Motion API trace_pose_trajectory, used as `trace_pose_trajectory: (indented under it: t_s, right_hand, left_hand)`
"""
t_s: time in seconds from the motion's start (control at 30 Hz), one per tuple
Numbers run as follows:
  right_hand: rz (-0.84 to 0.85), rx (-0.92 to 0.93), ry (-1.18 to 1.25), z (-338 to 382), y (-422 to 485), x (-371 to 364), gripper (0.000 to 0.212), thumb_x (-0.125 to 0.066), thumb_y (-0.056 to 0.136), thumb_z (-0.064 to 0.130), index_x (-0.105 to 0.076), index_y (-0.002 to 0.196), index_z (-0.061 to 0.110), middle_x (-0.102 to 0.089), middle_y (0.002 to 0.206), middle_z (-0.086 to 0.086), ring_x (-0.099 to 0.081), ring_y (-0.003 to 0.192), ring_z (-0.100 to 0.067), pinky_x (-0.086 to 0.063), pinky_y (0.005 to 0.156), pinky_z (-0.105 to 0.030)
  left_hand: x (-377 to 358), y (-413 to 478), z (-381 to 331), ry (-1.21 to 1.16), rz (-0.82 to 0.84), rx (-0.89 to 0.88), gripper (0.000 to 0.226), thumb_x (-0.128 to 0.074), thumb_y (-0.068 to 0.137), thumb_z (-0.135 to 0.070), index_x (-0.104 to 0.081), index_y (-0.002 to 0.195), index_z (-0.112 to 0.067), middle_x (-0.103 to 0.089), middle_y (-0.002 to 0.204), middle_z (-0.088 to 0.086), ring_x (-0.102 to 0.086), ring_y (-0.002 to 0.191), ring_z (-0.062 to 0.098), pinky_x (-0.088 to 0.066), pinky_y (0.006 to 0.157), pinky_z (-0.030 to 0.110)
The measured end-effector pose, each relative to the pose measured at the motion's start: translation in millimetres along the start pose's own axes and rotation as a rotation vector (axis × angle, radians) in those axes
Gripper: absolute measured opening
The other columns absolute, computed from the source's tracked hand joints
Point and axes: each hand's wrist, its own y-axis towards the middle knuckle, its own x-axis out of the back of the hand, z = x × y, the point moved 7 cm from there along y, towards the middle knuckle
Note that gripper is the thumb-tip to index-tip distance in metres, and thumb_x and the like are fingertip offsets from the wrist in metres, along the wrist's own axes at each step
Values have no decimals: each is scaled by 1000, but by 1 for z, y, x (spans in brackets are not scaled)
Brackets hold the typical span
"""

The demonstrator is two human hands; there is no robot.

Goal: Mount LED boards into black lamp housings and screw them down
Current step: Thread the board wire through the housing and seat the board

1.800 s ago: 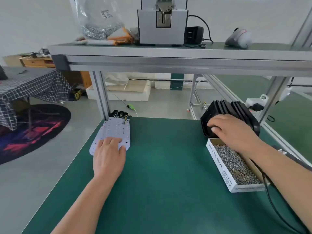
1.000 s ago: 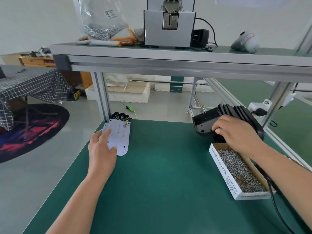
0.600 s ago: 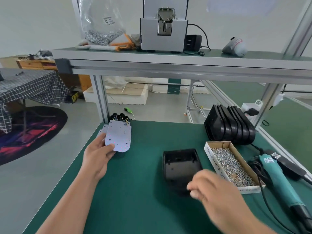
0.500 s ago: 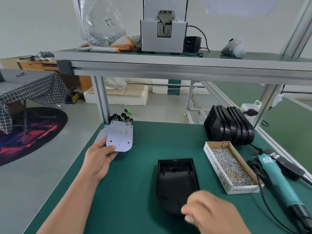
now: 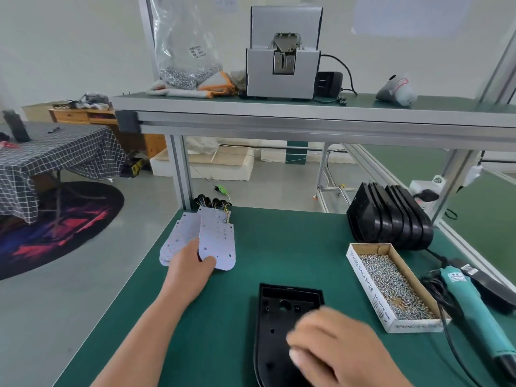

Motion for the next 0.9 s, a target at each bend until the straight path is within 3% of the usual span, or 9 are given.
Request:
trace_pose_trajectory:
  t_s: [0.07,0.17,0.3,0.43,0.6,0.67,0.77,0.83,0.9]
  right_hand:
    - [54,-38,82,-20,26,-20,15,-64,102,30,-74,111,24,-68,117,13,-63,104,-14,-53,88,-27]
    - [156,-102,67,-39,85,-71,34,-52,106,30,-62,135,14,-54,145,5,-48,131,-19,-43,108,-31]
    - [327,-148,-89,-47,145,-142,40,-55,103,39,-49,125,6,-53,129,-9,-53,116,-32,-48,83,-42]
    - [434,-179,-134,-53,159,-181,63,-61,99,46,-43,137,0,-54,130,-19,-60,108,-38,-42,72,-40]
    - [433,-150,-248,-57,158,-192,42,-57,102,19,-41,136,0,-59,123,-18,-67,93,-40,-42,62,-40]
    - [451,-155,-267,-57,157,-190,42,-58,97,5,-42,134,-1,-59,120,-18,-67,89,-39,-37,59,-39]
    - [446,-168,-249,-56,155,-185,42,-58,92,-2,-44,131,-1,-60,115,-18,-62,80,-37,-30,53,-37]
    - [450,-169,-244,-57,154,-183,36,-57,95,1,-44,129,0,-61,114,-18,-53,73,-35,-32,55,-38]
    - [464,-161,-244,-57,154,-183,33,-55,96,2,-45,128,1,-60,114,-18,-50,72,-34,-36,59,-39]
  left_hand:
    - [0,-2,-5,118,-42,-48,11,-56,86,-20,-46,80,-21,-45,62,-10,-35,56,16,-31,56,32]
    - [4,-5,-10,302,-91,-51,10,-55,88,-29,-46,85,-26,-54,79,-7,-46,61,18,-35,57,30]
    - [8,-2,-4,371,-121,-15,19,-59,91,-38,-60,109,-38,-50,114,-7,-50,105,20,-47,77,37]
    - [12,-1,-9,292,-139,-56,43,-62,96,-47,-59,140,-50,-48,140,-3,-33,139,28,-28,116,44]
    - [10,2,-12,223,-123,-86,27,-53,93,-58,-61,118,-54,-57,92,-13,-46,109,11,-26,102,38]
    - [8,5,-11,124,-129,-62,29,-43,92,-58,-61,102,-38,-59,85,-15,-42,98,5,-21,91,32]
    - [11,12,4,-54,-217,28,42,-36,104,-42,-54,79,-12,-56,76,1,-41,83,15,-24,81,36]
    - [12,17,10,-125,-242,26,36,-40,104,-26,-48,72,-13,-45,66,-4,-37,71,17,-29,71,37]
    - [14,22,8,-203,-240,0,28,-46,100,-18,-62,78,-23,-59,66,-15,-48,61,9,-35,64,30]
